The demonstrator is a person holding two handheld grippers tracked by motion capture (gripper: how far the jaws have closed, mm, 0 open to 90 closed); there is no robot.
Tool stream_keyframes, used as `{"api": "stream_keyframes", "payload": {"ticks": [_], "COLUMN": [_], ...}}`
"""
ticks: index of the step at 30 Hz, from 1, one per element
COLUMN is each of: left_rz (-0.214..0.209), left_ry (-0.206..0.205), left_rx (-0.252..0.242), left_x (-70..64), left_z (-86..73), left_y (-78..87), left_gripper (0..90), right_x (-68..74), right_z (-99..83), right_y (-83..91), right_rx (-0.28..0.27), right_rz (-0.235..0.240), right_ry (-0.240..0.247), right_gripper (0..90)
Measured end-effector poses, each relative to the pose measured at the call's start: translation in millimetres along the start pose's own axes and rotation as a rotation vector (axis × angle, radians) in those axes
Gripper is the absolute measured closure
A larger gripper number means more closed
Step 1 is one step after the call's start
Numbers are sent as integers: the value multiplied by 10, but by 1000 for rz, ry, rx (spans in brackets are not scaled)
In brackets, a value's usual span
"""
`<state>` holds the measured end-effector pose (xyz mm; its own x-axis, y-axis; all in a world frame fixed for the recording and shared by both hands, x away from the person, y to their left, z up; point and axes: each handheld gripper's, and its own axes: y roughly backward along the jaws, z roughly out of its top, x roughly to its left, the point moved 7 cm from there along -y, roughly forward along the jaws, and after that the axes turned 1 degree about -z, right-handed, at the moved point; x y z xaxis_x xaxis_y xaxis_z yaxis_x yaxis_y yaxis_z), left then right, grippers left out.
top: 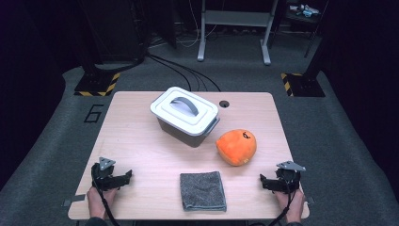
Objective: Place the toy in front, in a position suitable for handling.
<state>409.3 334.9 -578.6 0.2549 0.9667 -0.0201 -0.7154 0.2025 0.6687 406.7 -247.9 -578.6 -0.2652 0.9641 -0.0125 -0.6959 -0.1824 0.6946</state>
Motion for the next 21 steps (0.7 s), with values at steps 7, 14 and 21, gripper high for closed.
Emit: {"api": "stream_keyframes", "payload": {"ticks": [7,14,21], "left_rz": [0,-5,-6], "left_ry": [-8,-10,-11], "left_rx": [-4,-1,6], "left_x": [-6,-11,-13], "left_z": [12,23,23], "left_y": [-14,-25,-21], "left_gripper": [106,106,107], "right_x": [2,2,6], "right_z": [-1,0,-1], "right_y": [2,1,3], "right_rx": [2,-1,4], "right_rz": [-1,-7,-11], "right_ry": [-3,-2,-11], "right_gripper": [14,14,11]}}
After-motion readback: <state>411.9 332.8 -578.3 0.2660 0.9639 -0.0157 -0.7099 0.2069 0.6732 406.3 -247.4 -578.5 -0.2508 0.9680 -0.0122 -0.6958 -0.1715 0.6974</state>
